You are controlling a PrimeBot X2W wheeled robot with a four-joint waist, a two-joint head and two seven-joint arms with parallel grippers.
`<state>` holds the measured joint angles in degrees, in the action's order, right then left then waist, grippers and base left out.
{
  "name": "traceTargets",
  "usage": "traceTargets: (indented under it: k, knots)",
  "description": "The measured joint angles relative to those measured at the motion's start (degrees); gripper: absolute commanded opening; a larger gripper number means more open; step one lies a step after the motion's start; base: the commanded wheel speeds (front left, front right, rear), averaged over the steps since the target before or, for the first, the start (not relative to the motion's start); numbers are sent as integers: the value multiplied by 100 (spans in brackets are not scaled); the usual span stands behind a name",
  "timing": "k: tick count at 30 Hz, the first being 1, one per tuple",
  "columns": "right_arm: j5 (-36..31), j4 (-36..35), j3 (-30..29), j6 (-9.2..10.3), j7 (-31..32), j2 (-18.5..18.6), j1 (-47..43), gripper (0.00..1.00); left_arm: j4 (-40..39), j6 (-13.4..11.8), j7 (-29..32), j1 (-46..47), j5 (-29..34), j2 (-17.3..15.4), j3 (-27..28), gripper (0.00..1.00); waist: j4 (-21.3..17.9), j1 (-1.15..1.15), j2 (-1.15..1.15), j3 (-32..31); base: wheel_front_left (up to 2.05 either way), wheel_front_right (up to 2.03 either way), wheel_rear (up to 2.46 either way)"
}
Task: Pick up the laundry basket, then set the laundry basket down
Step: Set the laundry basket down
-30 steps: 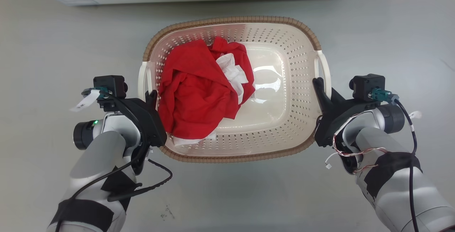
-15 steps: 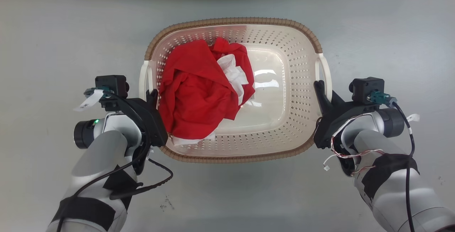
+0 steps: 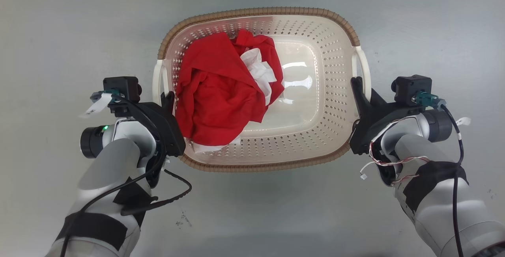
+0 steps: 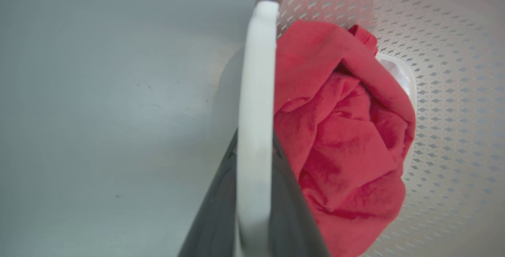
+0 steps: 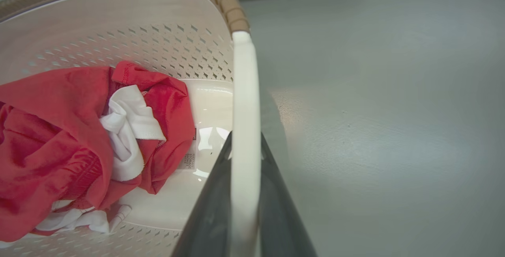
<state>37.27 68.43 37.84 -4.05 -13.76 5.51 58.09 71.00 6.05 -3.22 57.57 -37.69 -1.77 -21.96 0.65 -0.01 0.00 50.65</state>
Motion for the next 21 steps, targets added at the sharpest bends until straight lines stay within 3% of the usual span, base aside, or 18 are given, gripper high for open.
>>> traceTargets:
  k: [21]
  knots:
    - [0,163,47,-91,-10,-18,122,0,94,52,-15,85,-4,21,-23,0,31,2,0,6,0,0,0]
